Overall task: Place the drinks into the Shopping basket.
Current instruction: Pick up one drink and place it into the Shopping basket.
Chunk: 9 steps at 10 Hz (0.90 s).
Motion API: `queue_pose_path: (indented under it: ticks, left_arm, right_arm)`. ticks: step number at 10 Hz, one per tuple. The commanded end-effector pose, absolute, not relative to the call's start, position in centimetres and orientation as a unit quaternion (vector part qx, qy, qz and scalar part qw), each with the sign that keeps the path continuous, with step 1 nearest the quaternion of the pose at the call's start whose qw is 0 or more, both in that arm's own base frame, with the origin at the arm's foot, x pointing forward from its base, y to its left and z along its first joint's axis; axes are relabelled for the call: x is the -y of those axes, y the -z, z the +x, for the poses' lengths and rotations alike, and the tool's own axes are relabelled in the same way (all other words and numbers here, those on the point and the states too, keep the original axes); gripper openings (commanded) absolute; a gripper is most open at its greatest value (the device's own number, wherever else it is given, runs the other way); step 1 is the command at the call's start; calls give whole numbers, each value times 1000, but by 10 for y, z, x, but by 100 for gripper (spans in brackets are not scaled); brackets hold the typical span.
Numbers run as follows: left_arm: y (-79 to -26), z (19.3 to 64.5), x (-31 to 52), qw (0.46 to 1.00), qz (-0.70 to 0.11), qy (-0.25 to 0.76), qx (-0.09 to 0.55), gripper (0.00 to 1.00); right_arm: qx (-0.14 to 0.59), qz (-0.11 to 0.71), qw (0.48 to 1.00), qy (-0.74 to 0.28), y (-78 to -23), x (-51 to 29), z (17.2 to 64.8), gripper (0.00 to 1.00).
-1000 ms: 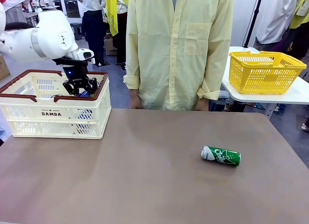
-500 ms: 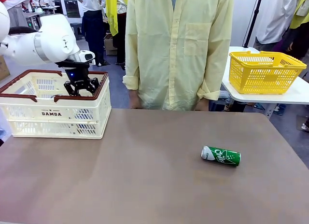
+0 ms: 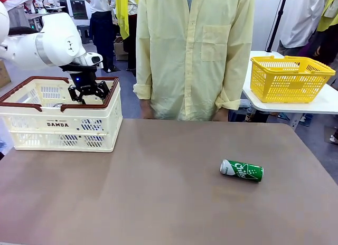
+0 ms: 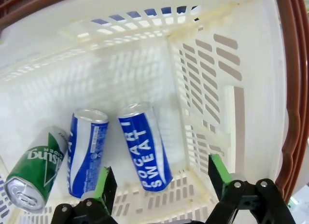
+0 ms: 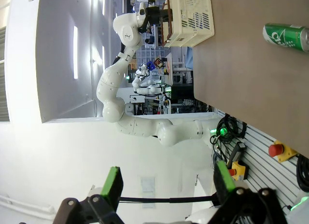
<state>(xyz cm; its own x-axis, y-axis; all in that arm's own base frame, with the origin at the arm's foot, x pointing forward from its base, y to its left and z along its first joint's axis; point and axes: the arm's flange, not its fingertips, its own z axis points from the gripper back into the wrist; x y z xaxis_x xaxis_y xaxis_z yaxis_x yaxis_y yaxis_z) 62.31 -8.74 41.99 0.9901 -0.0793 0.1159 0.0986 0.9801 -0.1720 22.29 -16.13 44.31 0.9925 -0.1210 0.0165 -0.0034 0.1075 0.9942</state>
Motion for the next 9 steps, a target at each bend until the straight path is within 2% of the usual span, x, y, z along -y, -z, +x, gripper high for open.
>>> queue_pose_path:
  ticks: [1, 3, 4, 6, 7, 9]
  left_arm:
    - [-433, 623, 87, 993, -92, 36, 67, 100]
    - [-460, 617, 80, 991, -101, 46, 78, 100]
    - [-479, 611, 72, 991, -101, 57, 63, 100]
    - [-523, 597, 48, 994, -77, 63, 46, 100]
    - [-549, 590, 33, 993, -84, 61, 59, 100]
    - [-585, 564, 19, 982, -150, 81, 76, 100]
  right_arm:
    - [47, 670, 740, 40, -447, 160, 223, 100]
    - [47, 670, 740, 40, -447, 160, 223, 100]
    - [47, 670, 740, 40, -447, 160, 223, 100]
    - [47, 670, 740, 40, -447, 160, 223, 100]
    - [47, 670, 740, 40, -447, 160, 223, 100]
    - [47, 670, 740, 40, -447, 160, 223, 100]
